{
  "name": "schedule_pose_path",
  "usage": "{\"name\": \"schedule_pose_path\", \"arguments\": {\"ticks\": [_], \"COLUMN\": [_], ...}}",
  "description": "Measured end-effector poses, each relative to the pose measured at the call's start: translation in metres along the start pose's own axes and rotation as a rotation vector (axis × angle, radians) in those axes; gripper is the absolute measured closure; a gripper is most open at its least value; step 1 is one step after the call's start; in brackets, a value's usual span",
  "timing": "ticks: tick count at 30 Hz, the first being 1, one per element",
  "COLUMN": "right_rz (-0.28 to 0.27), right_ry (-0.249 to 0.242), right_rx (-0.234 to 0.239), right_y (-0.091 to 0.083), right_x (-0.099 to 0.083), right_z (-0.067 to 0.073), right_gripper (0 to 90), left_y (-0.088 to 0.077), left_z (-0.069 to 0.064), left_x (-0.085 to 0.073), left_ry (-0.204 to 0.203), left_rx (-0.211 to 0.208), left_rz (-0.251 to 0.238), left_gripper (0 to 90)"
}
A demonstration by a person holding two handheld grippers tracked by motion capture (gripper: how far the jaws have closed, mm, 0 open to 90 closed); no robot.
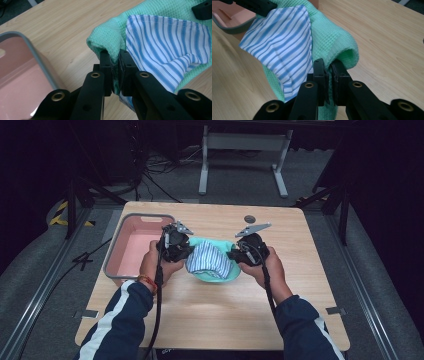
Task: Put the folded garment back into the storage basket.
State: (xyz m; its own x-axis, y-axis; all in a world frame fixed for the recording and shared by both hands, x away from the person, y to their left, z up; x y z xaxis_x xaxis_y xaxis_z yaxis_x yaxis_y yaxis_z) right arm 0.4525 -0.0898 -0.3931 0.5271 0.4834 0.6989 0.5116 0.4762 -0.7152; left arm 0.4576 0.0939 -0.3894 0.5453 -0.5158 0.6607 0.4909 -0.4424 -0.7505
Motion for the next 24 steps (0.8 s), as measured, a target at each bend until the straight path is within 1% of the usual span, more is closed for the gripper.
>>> {"name": "schedule_pose_path", "arguments": {"ticks": [4,6,8,10,11,12,13,15,16,17,19,23,24], "right_rz": [0.001,0.003,0.003,-0.002,-0.004,-0.004,-0.009,-0.012,-0.012,-0.016,-0.014,-0.021,-0.021], "right_ry": [-0.016,-0.03,-0.036,-0.044,-0.05,-0.05,-0.056,-0.071,-0.071,-0.088,-0.087,-0.113,-0.113], "right_rx": [0.006,0.007,0.019,0.025,0.03,0.03,0.035,0.047,0.047,0.058,0.058,0.078,0.078], "right_y": [0.005,0.009,0.011,0.014,0.016,0.016,0.017,0.021,0.021,0.023,0.024,0.031,0.031], "right_x": [0.011,0.015,0.02,0.024,0.028,0.028,0.03,0.038,0.038,0.043,0.045,0.059,0.059], "right_z": [0.008,0.013,0.017,0.022,0.025,0.025,0.027,0.036,0.036,0.042,0.044,0.057,0.057], "right_gripper": [83.7,83.7,83.7,83.7,83.7,83.7,83.7,83.7,83.7,83.7,83.7,83.6,83.6], "left_y": [-0.009,-0.014,-0.017,-0.019,-0.024,-0.024,-0.027,-0.034,-0.034,-0.04,-0.043,-0.057,-0.057], "left_z": [0.009,0.015,0.019,0.022,0.028,0.028,0.031,0.037,0.037,0.041,0.043,0.054,0.054], "left_x": [-0.004,-0.007,-0.01,-0.012,-0.016,-0.016,-0.019,-0.025,-0.025,-0.029,-0.031,-0.038,-0.038], "left_ry": [-0.022,-0.029,-0.047,-0.046,-0.059,-0.059,-0.069,-0.09,-0.09,-0.099,-0.104,-0.118,-0.118], "left_rx": [0.01,0.022,0.034,0.036,0.05,0.05,0.058,0.071,0.071,0.085,0.089,0.129,0.129], "left_rz": [-0.011,-0.011,-0.014,-0.013,-0.017,-0.017,-0.022,-0.031,-0.031,-0.033,-0.032,-0.042,-0.042], "left_gripper": [83.2,83.2,83.2,83.2,83.2,83.2,83.2,83.2,83.2,83.2,83.2,83.2,83.2]}}
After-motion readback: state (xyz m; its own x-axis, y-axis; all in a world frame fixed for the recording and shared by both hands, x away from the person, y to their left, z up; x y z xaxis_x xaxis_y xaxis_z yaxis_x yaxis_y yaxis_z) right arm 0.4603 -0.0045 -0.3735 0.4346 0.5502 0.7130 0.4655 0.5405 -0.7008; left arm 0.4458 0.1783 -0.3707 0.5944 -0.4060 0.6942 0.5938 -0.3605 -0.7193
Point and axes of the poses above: each handheld gripper's, and its own axes: y roughly forward along the jaws, x roughly out of its top, z roughly to its left, the point moved 7 cm from there along y, roughly forward along the jaws, and after that the axes turned 3 degrees about -x, right-handed, at the moved point
